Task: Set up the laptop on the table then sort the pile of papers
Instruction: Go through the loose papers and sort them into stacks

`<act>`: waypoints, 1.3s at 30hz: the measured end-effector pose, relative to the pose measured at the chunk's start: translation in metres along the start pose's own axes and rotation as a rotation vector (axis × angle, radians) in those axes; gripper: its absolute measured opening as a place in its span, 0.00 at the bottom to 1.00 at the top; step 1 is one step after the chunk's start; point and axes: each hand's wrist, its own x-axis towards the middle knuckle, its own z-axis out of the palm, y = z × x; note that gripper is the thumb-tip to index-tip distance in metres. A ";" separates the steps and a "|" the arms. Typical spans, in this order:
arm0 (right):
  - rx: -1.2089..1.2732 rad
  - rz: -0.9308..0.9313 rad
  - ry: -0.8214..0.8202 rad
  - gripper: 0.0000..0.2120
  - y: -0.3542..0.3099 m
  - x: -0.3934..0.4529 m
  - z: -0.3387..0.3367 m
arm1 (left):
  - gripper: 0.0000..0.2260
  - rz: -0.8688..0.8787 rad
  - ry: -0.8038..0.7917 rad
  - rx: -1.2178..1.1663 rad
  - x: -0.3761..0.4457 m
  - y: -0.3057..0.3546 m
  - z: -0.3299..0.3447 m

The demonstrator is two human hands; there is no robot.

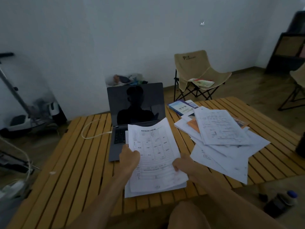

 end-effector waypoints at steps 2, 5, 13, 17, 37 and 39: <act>-0.058 -0.009 0.017 0.09 -0.001 0.007 0.000 | 0.15 -0.005 0.026 0.046 0.004 -0.008 0.001; -0.160 -0.032 0.000 0.06 -0.003 0.010 -0.002 | 0.14 -0.016 0.050 0.209 0.001 -0.011 -0.005; -0.425 -0.045 0.210 0.12 0.014 -0.009 -0.070 | 0.21 0.504 0.104 0.644 -0.009 0.050 0.063; -0.494 0.000 0.465 0.11 0.043 -0.002 -0.145 | 0.14 0.677 -0.340 0.657 -0.019 0.096 0.160; -0.082 0.044 0.709 0.12 0.070 0.069 -0.286 | 0.05 1.254 -0.435 1.113 -0.005 0.091 0.272; -0.010 0.048 0.692 0.08 0.071 0.057 -0.281 | 0.09 1.263 -0.438 1.109 -0.013 0.081 0.267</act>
